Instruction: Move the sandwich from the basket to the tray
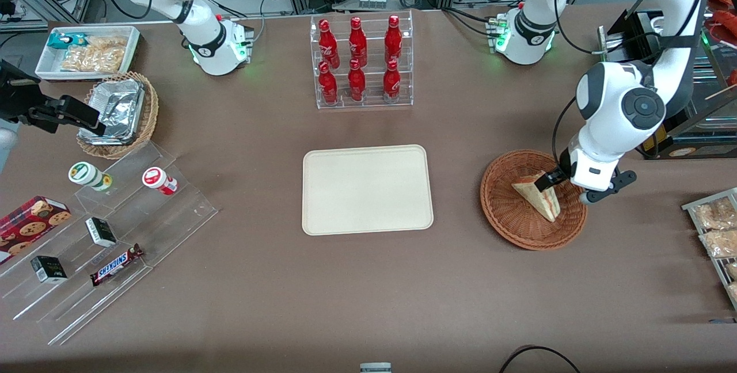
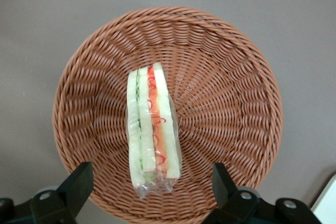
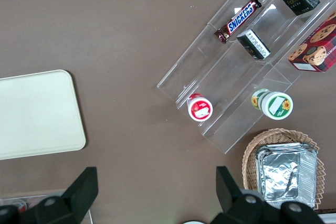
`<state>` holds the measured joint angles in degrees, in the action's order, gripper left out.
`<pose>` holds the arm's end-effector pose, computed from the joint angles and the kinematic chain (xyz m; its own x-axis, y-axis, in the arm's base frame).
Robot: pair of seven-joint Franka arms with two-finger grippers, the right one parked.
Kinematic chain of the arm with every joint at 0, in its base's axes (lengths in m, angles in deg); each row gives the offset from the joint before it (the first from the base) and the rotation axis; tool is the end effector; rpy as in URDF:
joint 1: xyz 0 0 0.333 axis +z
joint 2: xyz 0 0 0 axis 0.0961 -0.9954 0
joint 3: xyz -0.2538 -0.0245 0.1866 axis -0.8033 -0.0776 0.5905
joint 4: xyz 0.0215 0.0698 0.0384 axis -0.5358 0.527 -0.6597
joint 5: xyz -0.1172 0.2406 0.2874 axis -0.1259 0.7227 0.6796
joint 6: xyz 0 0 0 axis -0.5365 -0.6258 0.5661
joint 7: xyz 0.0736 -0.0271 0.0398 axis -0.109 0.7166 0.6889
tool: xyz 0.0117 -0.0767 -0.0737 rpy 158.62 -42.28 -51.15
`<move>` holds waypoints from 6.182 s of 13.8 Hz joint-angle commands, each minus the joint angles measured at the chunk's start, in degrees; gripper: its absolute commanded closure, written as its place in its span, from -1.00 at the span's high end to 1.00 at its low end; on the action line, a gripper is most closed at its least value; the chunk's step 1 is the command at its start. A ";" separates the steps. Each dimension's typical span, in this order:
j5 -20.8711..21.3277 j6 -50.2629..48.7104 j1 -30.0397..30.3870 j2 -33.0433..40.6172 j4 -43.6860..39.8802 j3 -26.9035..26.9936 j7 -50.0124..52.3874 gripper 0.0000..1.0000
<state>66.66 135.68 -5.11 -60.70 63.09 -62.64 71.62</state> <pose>0.5407 -0.0696 0.3276 0.8297 0.5581 0.0140 0.5579 -0.8298 0.0135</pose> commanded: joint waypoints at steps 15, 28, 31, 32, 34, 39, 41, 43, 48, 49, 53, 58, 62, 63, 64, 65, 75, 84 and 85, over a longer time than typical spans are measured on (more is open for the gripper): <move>-0.17 6.02 -0.05 -9.19 0.34 0.08 16.16 -0.47; 0.53 -21.63 -8.21 -13.30 -24.76 -0.80 -0.78 -0.93; 0.09 -24.22 -14.36 -19.63 -33.13 -0.88 -2.39 -0.92; -0.08 -24.13 -16.38 -21.65 -35.15 -0.88 -2.04 -0.92; -0.17 -24.22 -20.34 -25.08 -38.93 -0.88 -2.04 -0.90; -3.77 -23.60 -26.58 -32.55 -46.31 -1.85 0.85 -0.89; -3.69 -23.87 -29.92 -35.46 -50.28 -1.85 5.15 -0.89; -2.99 -23.60 -33.87 -38.18 -52.82 -1.59 9.89 -0.89; -3.07 -23.60 -37.57 -43.37 -60.04 -1.59 14.57 -0.89; -2.99 -23.34 -38.36 -43.64 -60.13 -1.59 14.92 -0.89; -2.81 -20.88 -40.04 -44.43 -59.87 -1.41 16.41 -0.89; 0.09 -20.61 -40.48 -44.87 -59.26 -1.50 16.60 -0.72; 0.09 -20.44 -40.48 -44.79 -58.99 -1.50 18.17 1.00; 0.09 -20.44 -40.39 -44.18 -59.08 -1.41 17.92 1.00; 0.09 -20.61 -40.31 -43.30 -59.34 -1.32 18.35 1.00; 0.18 -20.79 -40.13 -41.81 -59.43 -1.24 18.35 1.00; 2.56 -33.80 -39.25 -29.51 -55.68 9.30 17.12 1.00; -9.40 -34.84 -39.25 -15.10 -35.71 28.54 -15.80 1.00; -9.40 -36.59 -39.25 -13.34 -34.83 29.95 -18.71 1.00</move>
<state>58.26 101.03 -43.44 -79.34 23.74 -35.19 57.74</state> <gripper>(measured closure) 0.000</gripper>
